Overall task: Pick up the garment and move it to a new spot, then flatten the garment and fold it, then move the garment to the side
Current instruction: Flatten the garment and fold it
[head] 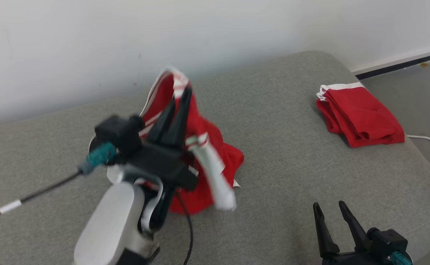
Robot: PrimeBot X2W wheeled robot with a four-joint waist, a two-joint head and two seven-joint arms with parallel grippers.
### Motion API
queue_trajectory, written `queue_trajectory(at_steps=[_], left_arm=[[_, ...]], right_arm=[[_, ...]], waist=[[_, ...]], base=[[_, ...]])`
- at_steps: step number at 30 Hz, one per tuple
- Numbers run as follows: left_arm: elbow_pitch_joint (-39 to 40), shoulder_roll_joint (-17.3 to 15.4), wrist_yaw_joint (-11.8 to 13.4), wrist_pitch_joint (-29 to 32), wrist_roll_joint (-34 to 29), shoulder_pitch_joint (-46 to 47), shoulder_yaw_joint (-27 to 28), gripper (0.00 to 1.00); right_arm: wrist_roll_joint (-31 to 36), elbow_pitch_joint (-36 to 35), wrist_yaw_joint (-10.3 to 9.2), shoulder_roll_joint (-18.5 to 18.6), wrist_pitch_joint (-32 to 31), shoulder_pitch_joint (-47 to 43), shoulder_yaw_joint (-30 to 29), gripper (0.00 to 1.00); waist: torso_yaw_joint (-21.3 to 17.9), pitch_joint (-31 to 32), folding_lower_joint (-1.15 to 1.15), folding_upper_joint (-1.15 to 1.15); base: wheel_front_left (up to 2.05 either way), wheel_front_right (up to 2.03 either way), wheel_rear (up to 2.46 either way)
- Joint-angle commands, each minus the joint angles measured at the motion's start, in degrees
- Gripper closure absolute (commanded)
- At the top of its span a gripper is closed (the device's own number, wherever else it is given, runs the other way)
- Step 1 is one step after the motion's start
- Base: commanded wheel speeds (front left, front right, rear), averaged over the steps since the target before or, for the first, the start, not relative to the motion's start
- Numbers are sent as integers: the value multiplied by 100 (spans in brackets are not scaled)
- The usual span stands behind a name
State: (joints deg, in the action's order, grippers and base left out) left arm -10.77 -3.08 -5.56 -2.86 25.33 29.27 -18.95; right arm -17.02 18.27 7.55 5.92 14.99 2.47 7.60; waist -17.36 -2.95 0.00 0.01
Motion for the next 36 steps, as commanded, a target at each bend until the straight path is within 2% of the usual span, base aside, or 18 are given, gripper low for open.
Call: queue_trajectory(at_steps=[1,3,11,12,15,17,21,25,31,36], left_arm=[[12,16,-21,-76,183,236,-65,100],[93,27,-11,-215,693,596,-310,100],[365,23,386,-900,2369,2001,-1387,100],[385,22,465,-1047,2748,2248,-1565,100],[417,17,638,-1202,3207,2470,-1605,100],[364,12,821,-1233,3309,2436,-1493,100],[91,14,1114,-1230,3116,1797,-1262,100],[-206,-40,1239,-1234,2885,876,-807,100],[-362,-174,1210,-1234,2846,-633,246,100],[-461,-124,1121,-1235,2787,-1379,876,100]], right_arm=[[31,11,-15,-14,24,44,13,0],[24,21,-15,-16,24,71,34,0],[14,66,-15,10,23,78,87,0],[32,80,-15,9,23,117,133,0],[33,77,-15,6,23,149,162,0],[26,55,-15,-2,23,162,166,0],[-6,1,-15,-16,21,170,113,0],[12,-49,-15,14,17,159,55,0],[64,-91,-15,114,17,108,22,0],[63,-107,-15,145,-10,144,144,0]], waist=[[-38,-4,0,-1],[-78,-4,0,-1],[-149,-1,0,-1],[-178,12,0,-1],[-167,-22,0,-1],[-119,-84,0,-1],[66,-253,0,-1],[326,-382,0,-1],[749,-419,0,-1],[1001,-355,0,-1]], base=[[0,0,0],[0,0,0],[0,0,0],[0,0,0],[0,0,0],[0,0,0],[0,0,0],[0,0,0],[0,0,0],[0,0,0]])
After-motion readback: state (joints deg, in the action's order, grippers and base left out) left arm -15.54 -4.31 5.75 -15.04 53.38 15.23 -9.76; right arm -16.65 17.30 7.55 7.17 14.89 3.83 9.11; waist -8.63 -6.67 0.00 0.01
